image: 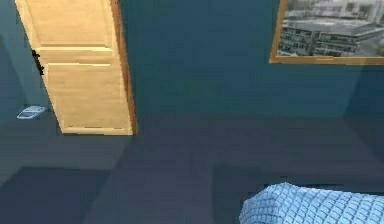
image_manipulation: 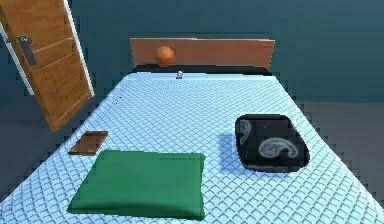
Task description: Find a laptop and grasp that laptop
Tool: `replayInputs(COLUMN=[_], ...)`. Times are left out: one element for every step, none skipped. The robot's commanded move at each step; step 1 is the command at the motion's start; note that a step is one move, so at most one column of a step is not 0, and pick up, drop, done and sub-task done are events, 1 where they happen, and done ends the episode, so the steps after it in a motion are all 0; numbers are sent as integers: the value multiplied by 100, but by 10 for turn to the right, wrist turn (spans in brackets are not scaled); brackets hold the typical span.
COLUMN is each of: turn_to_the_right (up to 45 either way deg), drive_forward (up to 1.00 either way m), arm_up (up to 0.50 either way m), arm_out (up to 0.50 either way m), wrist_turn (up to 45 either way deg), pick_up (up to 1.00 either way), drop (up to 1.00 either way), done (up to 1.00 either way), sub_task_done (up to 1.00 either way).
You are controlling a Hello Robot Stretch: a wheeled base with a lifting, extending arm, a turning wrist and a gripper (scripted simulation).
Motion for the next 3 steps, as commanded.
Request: replayInputs(turn_to_the_right=[30,0,90], drive_forward=[0,100,0], arm_up=[0,0,0], arm_out=[0,0,0], wrist_turn=[0,0,0], pick_up=[0,0,0], drop=[0,0,0], done=[0,0,0], sub_task_done=[0,0,0])
